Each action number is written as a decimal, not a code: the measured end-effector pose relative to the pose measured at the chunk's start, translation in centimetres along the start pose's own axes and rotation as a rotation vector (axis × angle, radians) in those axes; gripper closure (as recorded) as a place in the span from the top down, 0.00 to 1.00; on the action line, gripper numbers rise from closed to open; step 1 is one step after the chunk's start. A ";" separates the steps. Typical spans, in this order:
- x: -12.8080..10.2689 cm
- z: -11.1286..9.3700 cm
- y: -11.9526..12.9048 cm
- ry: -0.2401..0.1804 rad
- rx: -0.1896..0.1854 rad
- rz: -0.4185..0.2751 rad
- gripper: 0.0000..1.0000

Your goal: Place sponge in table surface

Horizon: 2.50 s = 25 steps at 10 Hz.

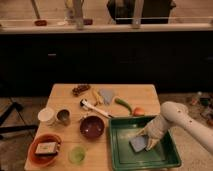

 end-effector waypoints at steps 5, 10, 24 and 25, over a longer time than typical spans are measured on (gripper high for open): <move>-2.8 -8.1 -0.4 0.062 0.217 -0.002 0.00; -0.3 -12.5 -3.1 0.129 0.321 0.071 0.00; 2.8 -18.3 -7.9 0.175 0.413 0.081 0.00; 3.5 -19.1 -9.8 0.181 0.425 0.074 0.00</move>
